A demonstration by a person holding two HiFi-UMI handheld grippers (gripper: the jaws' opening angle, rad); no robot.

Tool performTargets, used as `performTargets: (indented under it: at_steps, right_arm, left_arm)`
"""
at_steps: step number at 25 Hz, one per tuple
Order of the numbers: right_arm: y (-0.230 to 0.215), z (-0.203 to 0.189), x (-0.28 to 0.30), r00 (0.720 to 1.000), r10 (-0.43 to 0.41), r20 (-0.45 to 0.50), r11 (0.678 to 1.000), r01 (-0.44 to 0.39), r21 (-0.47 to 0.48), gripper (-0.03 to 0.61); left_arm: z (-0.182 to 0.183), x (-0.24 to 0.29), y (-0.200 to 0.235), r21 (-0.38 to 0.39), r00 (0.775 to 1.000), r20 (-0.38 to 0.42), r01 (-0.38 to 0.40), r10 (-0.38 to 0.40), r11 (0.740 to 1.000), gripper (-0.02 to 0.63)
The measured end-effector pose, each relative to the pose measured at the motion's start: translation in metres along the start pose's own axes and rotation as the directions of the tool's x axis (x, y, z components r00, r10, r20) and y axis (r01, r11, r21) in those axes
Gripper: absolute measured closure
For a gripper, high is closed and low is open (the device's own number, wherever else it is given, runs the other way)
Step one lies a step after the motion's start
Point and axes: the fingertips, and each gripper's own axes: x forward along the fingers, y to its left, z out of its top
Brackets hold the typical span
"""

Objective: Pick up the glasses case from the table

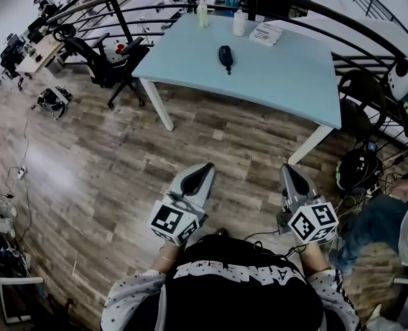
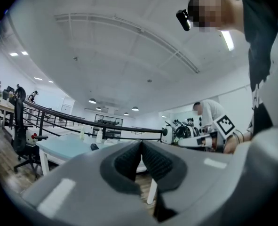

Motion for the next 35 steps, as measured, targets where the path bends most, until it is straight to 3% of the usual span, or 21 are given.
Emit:
performTargets:
  at_steps: [19,32,35]
  right_arm:
    - [0.034,-0.007,0.082,0.995,0.094,-0.041,0.995,-0.095,-0.015,0.573]
    - [0.034,0.009,0.197,0.979,0.203,-0.002,0.979,-0.203,0.024,0.574]
    - [0.028,0.010,0.220,0.977,0.212,-0.005,0.977,-0.212,0.036,0.573]
  left_arm:
    - [-0.007,-0.032,0.074,-0.032,0.992,0.006,-0.129,0.129,0.991,0.614]
    - [0.007,-0.018,0.159,0.043,0.960,0.019,-0.280,0.279,0.959,0.614]
    - [0.004,0.000,0.178,0.046,0.959,0.001,-0.284,0.284,0.958,0.614]
